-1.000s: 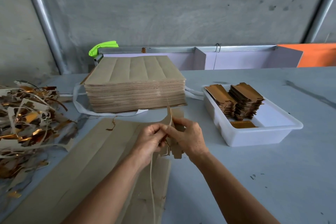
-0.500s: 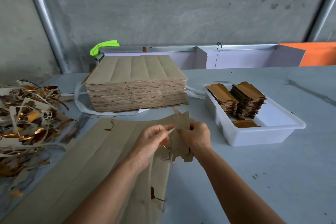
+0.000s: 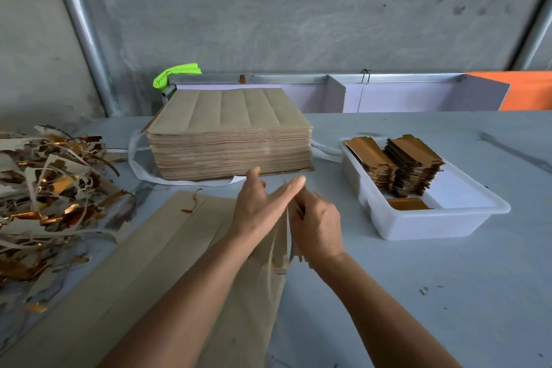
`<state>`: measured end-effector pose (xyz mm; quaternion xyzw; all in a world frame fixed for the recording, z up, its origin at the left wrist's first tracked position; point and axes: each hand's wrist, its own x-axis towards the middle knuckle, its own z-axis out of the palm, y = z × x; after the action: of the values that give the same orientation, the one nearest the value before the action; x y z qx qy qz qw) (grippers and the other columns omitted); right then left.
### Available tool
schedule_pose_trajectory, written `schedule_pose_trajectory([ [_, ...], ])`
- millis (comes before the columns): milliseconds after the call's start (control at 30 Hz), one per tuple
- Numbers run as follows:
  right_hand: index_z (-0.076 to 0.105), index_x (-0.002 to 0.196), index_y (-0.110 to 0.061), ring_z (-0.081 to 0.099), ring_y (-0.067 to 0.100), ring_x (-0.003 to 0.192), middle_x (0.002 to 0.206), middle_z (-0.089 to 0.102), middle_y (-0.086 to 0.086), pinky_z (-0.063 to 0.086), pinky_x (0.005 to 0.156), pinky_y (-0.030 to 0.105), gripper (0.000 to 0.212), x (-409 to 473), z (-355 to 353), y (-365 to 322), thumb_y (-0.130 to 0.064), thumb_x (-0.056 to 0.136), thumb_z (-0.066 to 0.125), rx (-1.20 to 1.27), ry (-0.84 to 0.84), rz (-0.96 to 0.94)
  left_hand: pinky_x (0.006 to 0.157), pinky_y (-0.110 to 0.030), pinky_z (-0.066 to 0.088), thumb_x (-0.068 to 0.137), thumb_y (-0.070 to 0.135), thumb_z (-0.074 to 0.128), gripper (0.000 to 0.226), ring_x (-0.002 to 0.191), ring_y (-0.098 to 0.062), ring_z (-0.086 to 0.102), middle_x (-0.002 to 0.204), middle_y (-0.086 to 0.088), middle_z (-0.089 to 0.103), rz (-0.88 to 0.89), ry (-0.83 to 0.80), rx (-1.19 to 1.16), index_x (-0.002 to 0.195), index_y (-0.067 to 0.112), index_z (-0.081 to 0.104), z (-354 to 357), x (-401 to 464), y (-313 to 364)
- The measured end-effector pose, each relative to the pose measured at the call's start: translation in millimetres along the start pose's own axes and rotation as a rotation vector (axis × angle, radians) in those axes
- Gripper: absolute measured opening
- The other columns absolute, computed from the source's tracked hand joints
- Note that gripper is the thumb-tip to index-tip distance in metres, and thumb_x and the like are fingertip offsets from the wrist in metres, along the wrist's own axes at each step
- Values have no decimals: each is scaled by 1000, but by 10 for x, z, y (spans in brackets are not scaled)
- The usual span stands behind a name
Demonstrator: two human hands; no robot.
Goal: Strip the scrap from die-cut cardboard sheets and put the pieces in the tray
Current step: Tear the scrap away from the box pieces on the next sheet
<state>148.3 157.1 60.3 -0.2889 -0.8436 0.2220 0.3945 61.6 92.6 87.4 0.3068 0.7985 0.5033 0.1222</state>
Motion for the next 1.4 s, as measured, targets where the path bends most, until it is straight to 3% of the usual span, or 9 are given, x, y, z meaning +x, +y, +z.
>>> schedule_pose_trajectory([
  [133,64,81,-4,46,25,51,62,54,5,41,51,31,9,-89,-25,-101,-1,86,57,63,9,-129,69,-39,55,93,29,56,25,71,-25,63,83,-9,66,54,128,20,92,4,61,8,172,37],
  [267,51,64,-11,47,27,56,54,50,-3,42,52,9,19,-28,-207,100,-1,78,58,236,39,270,32,-21,42,98,5,44,30,29,-8,46,58,-8,49,-179,200,-354,70,7,53,-125,261,-153],
  [333,58,71,-7,61,36,72,75,64,14,58,63,38,9,18,-342,261,-4,79,59,371,38,531,29,-16,37,99,5,42,30,25,-4,40,59,-7,45,-239,274,-458,70,8,51,-277,288,-229],
  [633,50,127,-29,55,34,84,105,56,12,51,54,34,50,69,-609,434,-4,83,46,363,134,560,35,-13,27,97,16,51,16,51,-7,43,78,-1,58,-148,158,-389,82,14,57,-678,261,-330],
  [933,64,99,-11,60,27,87,97,58,9,48,74,31,35,-20,46,-273,-43,86,57,-124,-249,131,74,-30,50,87,22,67,7,80,-10,60,79,7,66,-46,-113,-386,79,21,67,-217,96,-137],
  [1067,59,81,-2,51,31,78,83,59,16,35,61,29,11,48,138,-179,-5,84,49,-37,-212,290,89,-16,36,88,13,64,11,100,-1,55,110,11,63,66,-61,-418,80,21,64,-270,88,-110],
  [1233,64,78,-1,53,22,73,68,57,2,38,62,25,8,25,101,30,-4,82,58,242,-190,384,66,-28,53,93,6,55,22,53,-8,63,62,-2,62,41,192,-577,73,13,50,-489,291,-154],
  [1333,59,70,-11,54,21,74,67,54,-3,46,65,29,14,54,36,135,-7,83,60,362,-118,486,62,-28,49,87,19,66,19,66,-12,57,77,-2,52,96,201,-201,92,17,49,-539,379,-244],
  [1400,59,71,-13,58,23,78,73,58,-1,53,72,37,14,83,-14,146,-9,84,60,395,-109,479,86,-32,47,72,36,80,67,98,-17,54,105,-1,55,116,22,73,125,25,41,-577,410,-322],
])
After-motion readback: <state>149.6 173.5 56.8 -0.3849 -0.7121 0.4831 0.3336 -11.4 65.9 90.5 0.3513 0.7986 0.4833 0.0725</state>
